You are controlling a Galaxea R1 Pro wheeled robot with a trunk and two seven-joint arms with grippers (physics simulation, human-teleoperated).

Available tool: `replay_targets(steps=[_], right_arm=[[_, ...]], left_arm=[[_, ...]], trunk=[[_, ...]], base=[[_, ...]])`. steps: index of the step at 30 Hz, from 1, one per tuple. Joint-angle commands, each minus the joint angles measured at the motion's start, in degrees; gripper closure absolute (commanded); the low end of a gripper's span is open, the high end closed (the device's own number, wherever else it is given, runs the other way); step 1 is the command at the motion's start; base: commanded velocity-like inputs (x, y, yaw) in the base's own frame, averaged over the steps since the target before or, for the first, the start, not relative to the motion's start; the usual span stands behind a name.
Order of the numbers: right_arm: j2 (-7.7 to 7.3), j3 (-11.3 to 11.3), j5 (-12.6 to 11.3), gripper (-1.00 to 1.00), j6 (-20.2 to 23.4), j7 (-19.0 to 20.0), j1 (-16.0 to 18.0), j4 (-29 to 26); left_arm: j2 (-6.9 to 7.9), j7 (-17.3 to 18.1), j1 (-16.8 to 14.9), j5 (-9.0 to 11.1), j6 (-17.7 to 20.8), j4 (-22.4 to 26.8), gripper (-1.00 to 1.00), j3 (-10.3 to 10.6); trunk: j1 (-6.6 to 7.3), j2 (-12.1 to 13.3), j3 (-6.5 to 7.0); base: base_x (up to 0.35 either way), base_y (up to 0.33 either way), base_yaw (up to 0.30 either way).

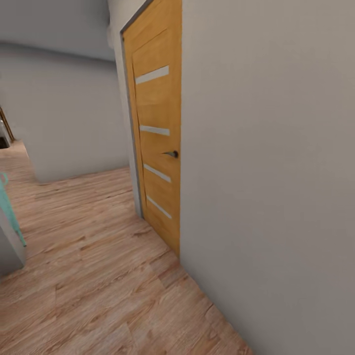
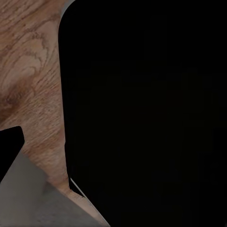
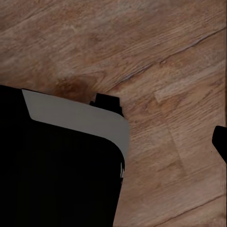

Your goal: Move the two storage containers from the living room to the garage. In the garage, place one container on the floor and stack the other container on top of it (either order is fine).

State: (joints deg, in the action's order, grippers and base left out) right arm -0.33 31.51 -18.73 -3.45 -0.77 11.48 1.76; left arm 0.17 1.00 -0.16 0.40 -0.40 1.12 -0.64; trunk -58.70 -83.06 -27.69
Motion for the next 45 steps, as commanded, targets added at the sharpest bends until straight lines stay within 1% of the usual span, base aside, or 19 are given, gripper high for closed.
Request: replay_targets(steps=[1, 11, 45], right_arm=[[0.01, 0.48, -0.5, -1.0, -0.33, -0.02, 0.05, 0.17], [-0.12, 0.48, -0.52, -1.0, -0.42, -0.02, 0.04, 0.17], [-0.11, 0.48, -0.52, -1.0, -0.41, -0.02, 0.03, 0.17]], left_arm=[[0.01, 0.1, -0.02, 0.04, -0.04, 0.02, -1.0, -0.06], [0.01, 0.06, -0.02, 0.04, -0.04, 0.02, -1.0, -0.06], [0.01, 0.06, -0.02, 0.04, -0.04, 0.02, -1.0, -0.06]], trunk=[[-0.03, -0.02, -0.08], [-0.03, -0.02, -0.31], [-0.03, -0.02, -1.12]], base=[[0.313, 0.0, 0.268], [0.27, 0.0, 0.267], [0.006, 0.0, 0.267]])
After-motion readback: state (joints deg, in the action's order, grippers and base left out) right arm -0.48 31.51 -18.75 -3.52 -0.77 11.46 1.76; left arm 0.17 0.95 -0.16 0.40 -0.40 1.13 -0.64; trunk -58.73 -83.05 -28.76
